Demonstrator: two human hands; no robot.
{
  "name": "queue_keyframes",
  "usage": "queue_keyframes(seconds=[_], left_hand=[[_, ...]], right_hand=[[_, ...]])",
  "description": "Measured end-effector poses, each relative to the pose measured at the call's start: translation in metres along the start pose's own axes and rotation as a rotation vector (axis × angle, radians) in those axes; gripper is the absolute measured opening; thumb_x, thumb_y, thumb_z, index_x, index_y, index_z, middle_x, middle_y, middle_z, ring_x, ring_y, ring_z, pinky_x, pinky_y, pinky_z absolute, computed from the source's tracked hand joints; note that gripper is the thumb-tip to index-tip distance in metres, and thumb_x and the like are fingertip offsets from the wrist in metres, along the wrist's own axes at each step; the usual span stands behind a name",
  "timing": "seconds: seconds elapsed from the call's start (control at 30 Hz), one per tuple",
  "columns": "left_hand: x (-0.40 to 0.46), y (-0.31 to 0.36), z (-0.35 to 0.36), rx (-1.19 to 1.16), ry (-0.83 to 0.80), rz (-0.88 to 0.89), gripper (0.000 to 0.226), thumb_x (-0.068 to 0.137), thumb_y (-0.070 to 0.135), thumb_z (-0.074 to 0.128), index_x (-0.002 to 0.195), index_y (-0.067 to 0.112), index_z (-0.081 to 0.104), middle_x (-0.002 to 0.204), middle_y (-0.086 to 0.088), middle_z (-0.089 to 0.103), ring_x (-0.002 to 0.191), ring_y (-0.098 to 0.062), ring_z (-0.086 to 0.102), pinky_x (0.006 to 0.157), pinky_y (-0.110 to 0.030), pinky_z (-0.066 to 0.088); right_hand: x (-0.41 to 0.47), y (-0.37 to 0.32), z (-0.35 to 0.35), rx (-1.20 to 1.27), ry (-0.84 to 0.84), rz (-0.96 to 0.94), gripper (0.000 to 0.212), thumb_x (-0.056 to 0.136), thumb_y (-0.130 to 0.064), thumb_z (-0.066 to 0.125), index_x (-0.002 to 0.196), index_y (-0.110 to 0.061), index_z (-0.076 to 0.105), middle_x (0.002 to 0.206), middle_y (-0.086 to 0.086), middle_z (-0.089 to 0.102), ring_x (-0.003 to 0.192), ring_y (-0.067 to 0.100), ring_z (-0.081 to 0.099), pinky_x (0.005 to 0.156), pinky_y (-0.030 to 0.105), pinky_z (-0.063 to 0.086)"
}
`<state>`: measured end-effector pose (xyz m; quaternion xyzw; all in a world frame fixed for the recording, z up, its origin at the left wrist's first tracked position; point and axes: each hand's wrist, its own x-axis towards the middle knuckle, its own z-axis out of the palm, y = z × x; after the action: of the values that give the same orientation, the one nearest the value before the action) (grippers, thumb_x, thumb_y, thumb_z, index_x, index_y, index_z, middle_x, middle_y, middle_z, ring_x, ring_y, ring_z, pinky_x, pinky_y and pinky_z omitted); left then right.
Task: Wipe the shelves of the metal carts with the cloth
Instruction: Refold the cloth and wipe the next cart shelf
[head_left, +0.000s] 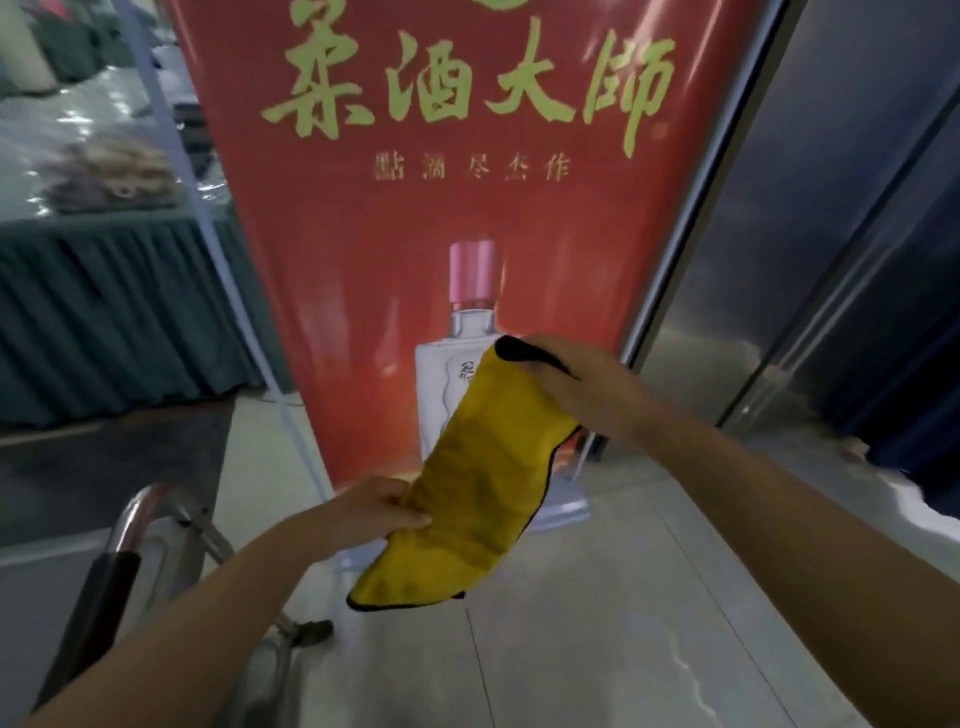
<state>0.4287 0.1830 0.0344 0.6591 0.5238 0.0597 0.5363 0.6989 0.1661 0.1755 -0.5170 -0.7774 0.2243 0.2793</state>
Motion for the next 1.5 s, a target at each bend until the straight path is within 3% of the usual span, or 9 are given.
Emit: queue_keyframes(seconds=[0.13, 0.37, 0.53, 0.67, 1.03, 1.1, 1.23, 1.37, 1.5], left_hand=[[0.016, -0.018, -0.028, -0.198, 0.018, -0.066, 0.043, 0.051, 0.050, 0.087, 0.086, 0.027, 0.078, 0.099, 0.004, 0.074, 0.096, -0.014, 0.069, 0.089, -0.032, 0.054], [0.049, -0.041, -0.110, -0.274, 0.134, -0.073, 0.040, 0.065, 0.073, 0.071, 0.099, 0.053, 0.069, 0.105, 0.024, 0.070, 0.096, -0.001, 0.068, 0.075, -0.015, 0.053], [0.061, -0.050, -0.163, -0.319, 0.407, 0.005, 0.048, 0.059, 0.048, 0.081, 0.090, 0.013, 0.075, 0.094, 0.006, 0.073, 0.091, -0.011, 0.069, 0.077, -0.023, 0.054], [0.061, -0.049, -0.197, -0.332, 0.498, -0.027, 0.011, 0.066, 0.025, 0.071, 0.076, 0.023, 0.075, 0.083, 0.007, 0.071, 0.083, -0.012, 0.067, 0.073, -0.022, 0.051], [0.051, -0.025, -0.234, -0.684, 0.798, -0.133, 0.053, 0.071, 0.051, 0.078, 0.101, 0.008, 0.075, 0.105, -0.016, 0.072, 0.100, -0.031, 0.069, 0.090, -0.042, 0.055], [0.045, -0.014, -0.236, -0.689, 0.912, -0.143, 0.056, 0.066, 0.055, 0.077, 0.100, 0.010, 0.075, 0.104, -0.014, 0.073, 0.098, -0.030, 0.069, 0.087, -0.040, 0.056], [0.029, 0.005, -0.241, -0.643, 1.200, -0.180, 0.051, 0.063, 0.064, 0.073, 0.092, 0.021, 0.077, 0.094, -0.005, 0.075, 0.093, -0.021, 0.071, 0.083, -0.034, 0.053], [0.014, 0.002, -0.252, -0.628, 1.436, -0.271, 0.046, 0.065, 0.058, 0.078, 0.087, 0.018, 0.077, 0.091, -0.012, 0.074, 0.090, -0.021, 0.070, 0.085, -0.035, 0.052], [-0.009, -0.015, -0.263, -0.746, 1.647, -0.359, 0.038, 0.080, 0.041, 0.070, 0.090, 0.005, 0.073, 0.097, -0.021, 0.070, 0.086, -0.022, 0.066, 0.091, -0.045, 0.051]], right_hand=[[0.075, 0.009, 0.015, 0.035, -0.084, -0.102, 0.026, 0.100, -0.039, 0.042, 0.122, -0.050, 0.051, 0.087, 0.011, 0.067, 0.074, 0.030, 0.062, 0.065, 0.051, 0.048], [0.198, -0.007, 0.048, 0.011, -0.244, -0.227, 0.030, 0.101, -0.040, 0.041, 0.123, -0.027, 0.058, 0.064, -0.029, 0.055, 0.050, -0.003, 0.047, 0.048, 0.012, 0.034], [0.284, -0.010, 0.074, 0.090, -0.316, -0.276, 0.027, 0.101, -0.030, 0.046, 0.097, -0.009, 0.062, 0.059, -0.004, 0.041, 0.044, 0.004, 0.036, 0.046, 0.015, 0.030], [0.343, 0.001, 0.104, 0.108, -0.357, -0.308, 0.033, 0.101, -0.026, 0.047, 0.100, 0.003, 0.061, 0.062, -0.001, 0.040, 0.044, 0.003, 0.035, 0.047, 0.015, 0.030], [0.484, -0.027, 0.186, 0.205, -0.732, -0.624, 0.019, 0.097, -0.030, 0.054, 0.080, -0.033, 0.062, 0.068, -0.009, 0.058, 0.060, 0.005, 0.053, 0.056, 0.024, 0.037], [0.499, -0.039, 0.209, 0.181, -0.805, -0.633, 0.010, 0.097, -0.031, 0.054, 0.099, -0.028, 0.063, 0.092, 0.001, 0.066, 0.081, 0.016, 0.061, 0.064, 0.026, 0.040], [0.503, -0.054, 0.252, 0.198, -0.896, -0.507, 0.054, 0.093, -0.035, 0.059, 0.143, -0.023, 0.041, 0.139, 0.007, 0.051, 0.123, 0.020, 0.050, 0.091, 0.023, 0.039], [0.481, -0.045, 0.291, 0.138, -1.096, -0.416, 0.056, 0.095, -0.042, 0.054, 0.143, -0.018, 0.040, 0.138, 0.009, 0.050, 0.123, 0.023, 0.050, 0.096, 0.033, 0.043], [0.455, -0.052, 0.318, 0.173, -1.290, -0.372, 0.044, 0.099, -0.047, 0.040, 0.116, -0.011, 0.060, 0.089, 0.014, 0.070, 0.075, 0.018, 0.066, 0.075, 0.033, 0.056]])
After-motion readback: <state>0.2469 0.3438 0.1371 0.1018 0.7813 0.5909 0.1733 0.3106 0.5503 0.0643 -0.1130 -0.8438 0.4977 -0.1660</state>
